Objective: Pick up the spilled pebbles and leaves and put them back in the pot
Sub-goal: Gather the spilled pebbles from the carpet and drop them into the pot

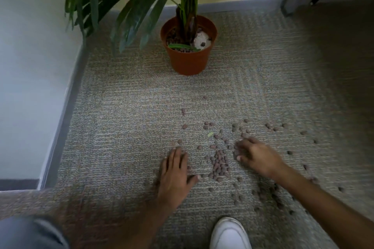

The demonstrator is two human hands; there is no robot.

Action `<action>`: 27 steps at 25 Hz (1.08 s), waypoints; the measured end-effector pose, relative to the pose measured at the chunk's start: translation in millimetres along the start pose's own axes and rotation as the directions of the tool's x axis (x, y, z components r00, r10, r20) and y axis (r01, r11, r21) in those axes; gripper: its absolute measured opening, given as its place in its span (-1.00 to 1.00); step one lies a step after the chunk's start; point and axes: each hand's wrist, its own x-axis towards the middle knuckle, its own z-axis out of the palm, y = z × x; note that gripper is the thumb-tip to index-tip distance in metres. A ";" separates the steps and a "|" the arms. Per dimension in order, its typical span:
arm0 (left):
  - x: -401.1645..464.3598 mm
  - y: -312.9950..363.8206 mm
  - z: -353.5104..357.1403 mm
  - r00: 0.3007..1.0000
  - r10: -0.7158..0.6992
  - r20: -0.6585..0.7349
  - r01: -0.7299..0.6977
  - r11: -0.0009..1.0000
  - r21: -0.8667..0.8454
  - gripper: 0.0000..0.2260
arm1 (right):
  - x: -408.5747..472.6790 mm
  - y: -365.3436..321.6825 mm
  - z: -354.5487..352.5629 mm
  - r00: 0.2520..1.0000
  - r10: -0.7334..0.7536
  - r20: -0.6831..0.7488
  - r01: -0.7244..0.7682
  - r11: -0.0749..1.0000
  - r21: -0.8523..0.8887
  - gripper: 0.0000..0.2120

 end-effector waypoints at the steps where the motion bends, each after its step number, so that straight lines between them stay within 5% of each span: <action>1: -4.1 5.3 3.1 0.999 0.041 0.030 -0.041 0.999 0.004 -0.26 | -6.6 -1.6 7.9 1.000 0.015 0.004 -0.015 1.000 -0.002 -0.37; 4: -5.9 25.6 4.9 0.982 0.177 0.067 -0.177 0.984 -0.010 -0.23 | -16.8 -11.7 25.8 0.999 0.044 0.029 -0.045 0.999 0.019 0.00; 7: 5.4 45.1 -4.5 0.985 0.173 0.025 -0.170 0.982 -0.076 -0.15 | -14.6 -26.0 38.5 0.998 -0.051 0.031 0.050 0.999 0.008 0.08; 11: 26.1 66.5 -20.4 0.982 0.164 0.096 -0.152 0.981 -0.123 -0.30 | -3.1 -48.4 47.1 0.984 -0.177 -0.004 0.177 0.983 -0.043 -0.11; 16: 27.9 74.5 -17.9 0.997 0.076 -0.011 -0.077 0.962 -0.262 -0.69 | 5.5 -57.5 42.1 0.987 -0.155 -0.048 0.159 0.982 0.096 -0.40; 20: 25.5 77.0 -17.7 0.998 -0.045 -0.048 0.019 0.893 -0.449 -0.92 | 5.1 -57.6 43.3 0.982 -0.136 -0.134 0.166 0.955 0.245 -0.87; 23: 29.2 76.2 -23.4 0.981 -0.186 0.050 0.173 0.740 -0.650 -0.95 | 9.7 -58.6 44.7 0.987 -0.025 -0.161 0.090 0.906 0.413 -0.84; 27: 32.9 69.9 -30.5 0.901 -0.276 0.336 0.368 0.076 -0.927 -0.82 | 14.3 -61.6 43.1 0.997 0.074 -0.008 -0.036 0.572 0.820 -0.80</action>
